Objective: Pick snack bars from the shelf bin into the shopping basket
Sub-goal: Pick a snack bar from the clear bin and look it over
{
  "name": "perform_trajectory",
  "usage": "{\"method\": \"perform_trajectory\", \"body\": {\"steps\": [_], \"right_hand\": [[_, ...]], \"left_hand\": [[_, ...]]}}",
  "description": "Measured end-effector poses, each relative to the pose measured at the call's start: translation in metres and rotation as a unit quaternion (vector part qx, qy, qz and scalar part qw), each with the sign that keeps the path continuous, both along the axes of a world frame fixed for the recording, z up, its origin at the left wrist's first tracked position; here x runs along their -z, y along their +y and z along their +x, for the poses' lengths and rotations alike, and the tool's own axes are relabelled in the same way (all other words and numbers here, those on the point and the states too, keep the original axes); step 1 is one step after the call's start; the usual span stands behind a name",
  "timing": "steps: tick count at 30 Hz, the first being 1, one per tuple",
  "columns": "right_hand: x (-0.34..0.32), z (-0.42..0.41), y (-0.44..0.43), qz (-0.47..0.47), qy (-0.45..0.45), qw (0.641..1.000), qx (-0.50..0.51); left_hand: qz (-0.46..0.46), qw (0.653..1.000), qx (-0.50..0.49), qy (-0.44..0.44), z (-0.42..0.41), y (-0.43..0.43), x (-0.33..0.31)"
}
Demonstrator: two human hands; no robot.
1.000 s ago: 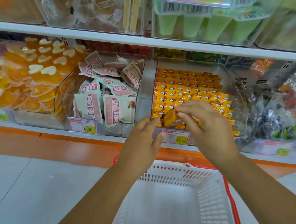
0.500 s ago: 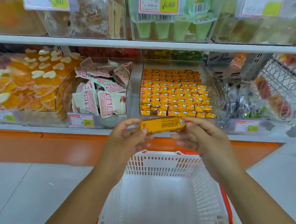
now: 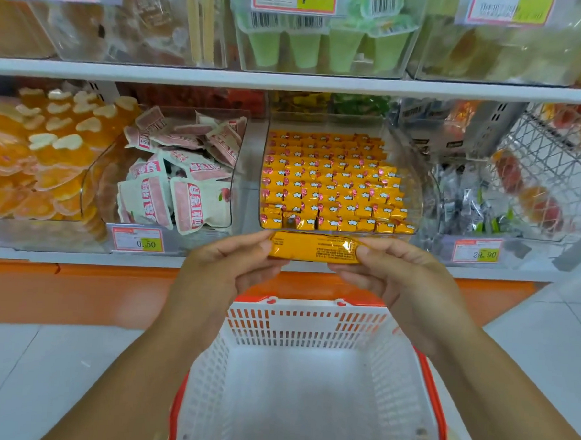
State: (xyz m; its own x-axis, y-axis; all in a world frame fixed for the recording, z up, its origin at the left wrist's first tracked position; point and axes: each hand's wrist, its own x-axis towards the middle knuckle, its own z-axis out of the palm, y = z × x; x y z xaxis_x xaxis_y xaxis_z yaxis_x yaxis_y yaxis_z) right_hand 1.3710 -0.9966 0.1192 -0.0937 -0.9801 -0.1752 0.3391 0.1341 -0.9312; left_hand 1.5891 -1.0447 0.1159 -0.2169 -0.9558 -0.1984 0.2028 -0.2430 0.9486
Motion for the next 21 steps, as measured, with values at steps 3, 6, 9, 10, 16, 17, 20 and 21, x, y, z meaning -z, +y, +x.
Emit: {"method": "perform_trajectory", "body": {"steps": [3,6,9,10,16,17,20,21], "right_hand": [[0.0,-0.003,-0.006,0.011,-0.002,1.0,-0.015],[0.001,-0.008,-0.009,0.022,-0.027,0.999,-0.04],[0.001,-0.009,-0.009,0.017,-0.04,0.999,-0.029],[0.001,-0.008,-0.008,0.015,-0.03,0.999,-0.022],[0.005,-0.004,-0.009,0.012,0.072,0.997,0.027],[0.006,-0.003,-0.01,0.012,0.06,0.998,0.035],[0.003,0.002,-0.01,-0.012,0.035,0.998,0.05],[0.001,0.004,-0.009,-0.026,0.031,0.997,0.059]], "left_hand": [[0.003,1.0,0.017,-0.01,0.0,-0.004,0.002],[0.001,0.999,0.043,-0.027,0.002,-0.007,0.004],[-0.022,0.996,0.058,-0.065,0.002,-0.007,0.004],[-0.035,0.994,0.053,-0.091,0.002,-0.007,0.004],[-0.078,0.982,-0.022,-0.172,-0.008,-0.001,0.0],[-0.088,0.981,-0.029,-0.171,-0.011,0.001,0.0],[-0.1,0.983,-0.055,-0.142,-0.017,0.005,-0.003],[-0.1,0.985,-0.063,-0.128,-0.018,0.005,-0.005]]}}
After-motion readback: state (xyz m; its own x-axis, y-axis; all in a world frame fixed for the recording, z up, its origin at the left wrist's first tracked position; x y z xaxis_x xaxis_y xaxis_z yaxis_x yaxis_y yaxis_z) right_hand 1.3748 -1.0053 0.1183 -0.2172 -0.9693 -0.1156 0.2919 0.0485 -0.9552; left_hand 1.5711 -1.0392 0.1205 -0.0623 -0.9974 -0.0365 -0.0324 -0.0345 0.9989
